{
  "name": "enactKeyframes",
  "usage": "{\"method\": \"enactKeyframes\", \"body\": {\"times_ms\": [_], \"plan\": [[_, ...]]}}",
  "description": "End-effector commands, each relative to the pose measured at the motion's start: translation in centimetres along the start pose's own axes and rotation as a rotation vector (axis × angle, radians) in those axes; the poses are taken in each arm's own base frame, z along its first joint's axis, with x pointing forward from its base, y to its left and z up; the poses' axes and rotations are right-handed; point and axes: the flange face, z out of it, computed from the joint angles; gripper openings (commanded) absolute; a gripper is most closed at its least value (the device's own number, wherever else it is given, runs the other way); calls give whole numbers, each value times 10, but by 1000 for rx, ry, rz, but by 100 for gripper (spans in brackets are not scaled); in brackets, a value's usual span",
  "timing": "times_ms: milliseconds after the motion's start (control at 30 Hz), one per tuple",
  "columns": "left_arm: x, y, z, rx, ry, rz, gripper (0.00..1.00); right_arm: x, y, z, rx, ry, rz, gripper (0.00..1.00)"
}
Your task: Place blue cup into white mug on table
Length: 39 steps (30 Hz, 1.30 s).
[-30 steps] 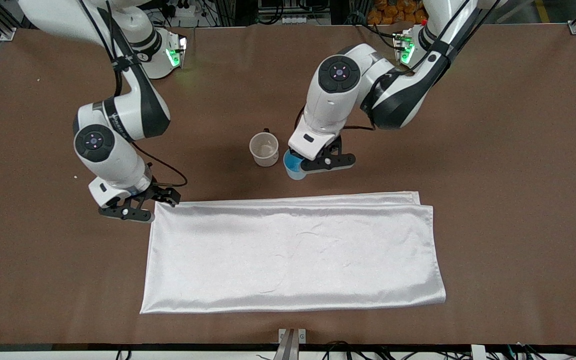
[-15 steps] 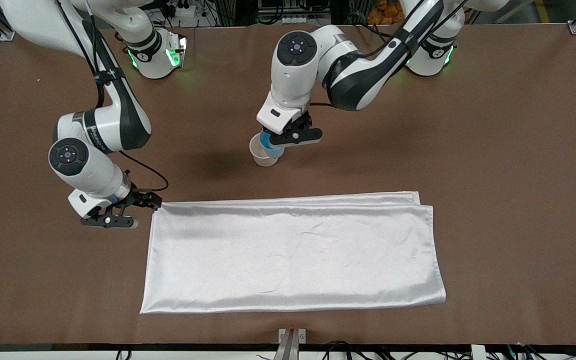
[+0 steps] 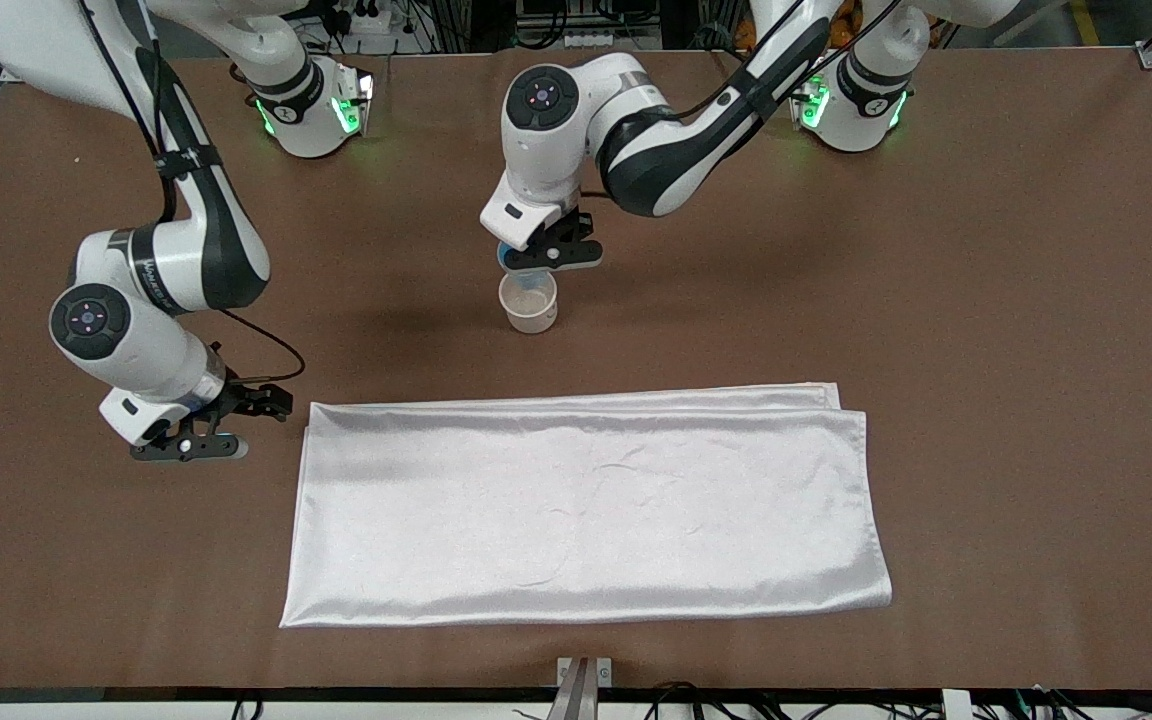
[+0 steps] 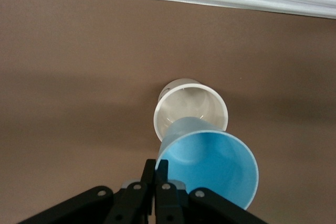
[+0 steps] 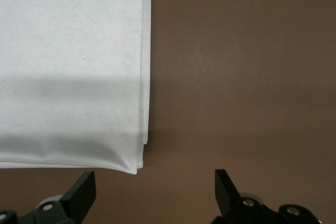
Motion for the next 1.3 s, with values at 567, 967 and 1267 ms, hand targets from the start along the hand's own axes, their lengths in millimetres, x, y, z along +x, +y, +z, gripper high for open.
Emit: {"method": "enactKeyframes", "body": {"times_ms": [567,967,1267], "plan": [[2,10,40,5,-19,-17,0,-56,0,-35,118,-1,10,100],[16,5,53,8,-17,-38,30,-115,19,-58,100,53,-111,100],[23,5,44,-9,-5,-48,100,-116,47,-62,91,57,-159,100]]}}
